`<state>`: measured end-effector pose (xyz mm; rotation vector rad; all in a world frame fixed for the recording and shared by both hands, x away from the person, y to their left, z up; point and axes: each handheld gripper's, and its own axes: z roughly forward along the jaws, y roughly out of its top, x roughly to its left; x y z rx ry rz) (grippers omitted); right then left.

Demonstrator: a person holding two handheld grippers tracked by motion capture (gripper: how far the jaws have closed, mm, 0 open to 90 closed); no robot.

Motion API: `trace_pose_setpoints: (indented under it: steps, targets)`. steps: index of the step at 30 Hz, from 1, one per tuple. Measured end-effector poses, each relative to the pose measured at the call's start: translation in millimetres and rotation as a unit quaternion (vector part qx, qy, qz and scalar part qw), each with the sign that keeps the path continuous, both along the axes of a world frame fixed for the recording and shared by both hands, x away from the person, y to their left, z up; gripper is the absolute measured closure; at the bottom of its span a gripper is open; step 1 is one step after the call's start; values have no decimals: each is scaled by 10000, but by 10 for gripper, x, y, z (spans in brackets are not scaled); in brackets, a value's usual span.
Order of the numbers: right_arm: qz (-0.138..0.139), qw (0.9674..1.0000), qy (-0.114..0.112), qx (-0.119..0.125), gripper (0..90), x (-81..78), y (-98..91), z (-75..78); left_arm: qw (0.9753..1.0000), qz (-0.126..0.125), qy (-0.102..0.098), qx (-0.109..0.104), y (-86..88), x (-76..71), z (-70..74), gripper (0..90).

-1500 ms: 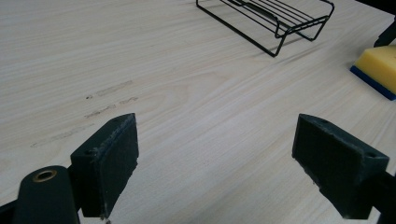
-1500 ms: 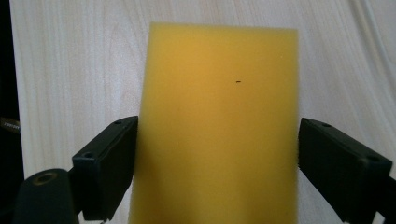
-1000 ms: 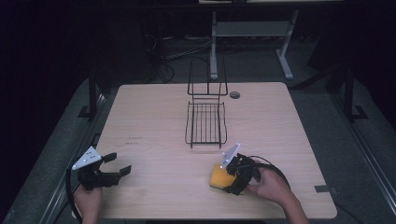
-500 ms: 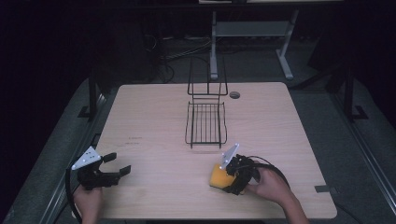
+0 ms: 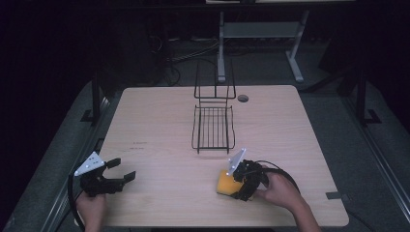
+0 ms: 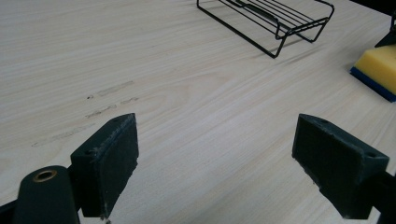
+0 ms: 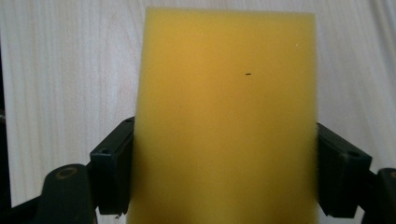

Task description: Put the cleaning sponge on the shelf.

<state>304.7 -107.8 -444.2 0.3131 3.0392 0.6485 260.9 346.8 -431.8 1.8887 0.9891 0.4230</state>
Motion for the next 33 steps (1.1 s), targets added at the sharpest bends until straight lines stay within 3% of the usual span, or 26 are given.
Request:
trace_pose_setpoints:
  steps: [14,33]
  targets:
    - [184,9997,74,110,216,206,81,183,10000,26,-28,-33,19,-6,5,141]
    - [420,9990,-85,137,216,472,276,404,10000,19,-17,-40,19,-5,2,141]
